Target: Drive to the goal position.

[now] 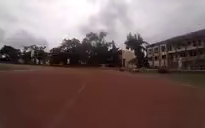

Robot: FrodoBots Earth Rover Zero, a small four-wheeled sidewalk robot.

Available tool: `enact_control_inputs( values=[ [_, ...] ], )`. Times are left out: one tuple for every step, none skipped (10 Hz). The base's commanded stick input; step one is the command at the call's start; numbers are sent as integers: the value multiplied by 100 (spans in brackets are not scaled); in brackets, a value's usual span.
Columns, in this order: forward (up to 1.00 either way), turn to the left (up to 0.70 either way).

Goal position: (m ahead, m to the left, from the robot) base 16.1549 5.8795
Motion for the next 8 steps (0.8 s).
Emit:
enact_control_inputs(
  values=[
    [70,0],
    [70,0],
    [70,0],
    [70,6],
    [70,18],
    [70,27],
    [70,35],
    [70,16]
  ],
)
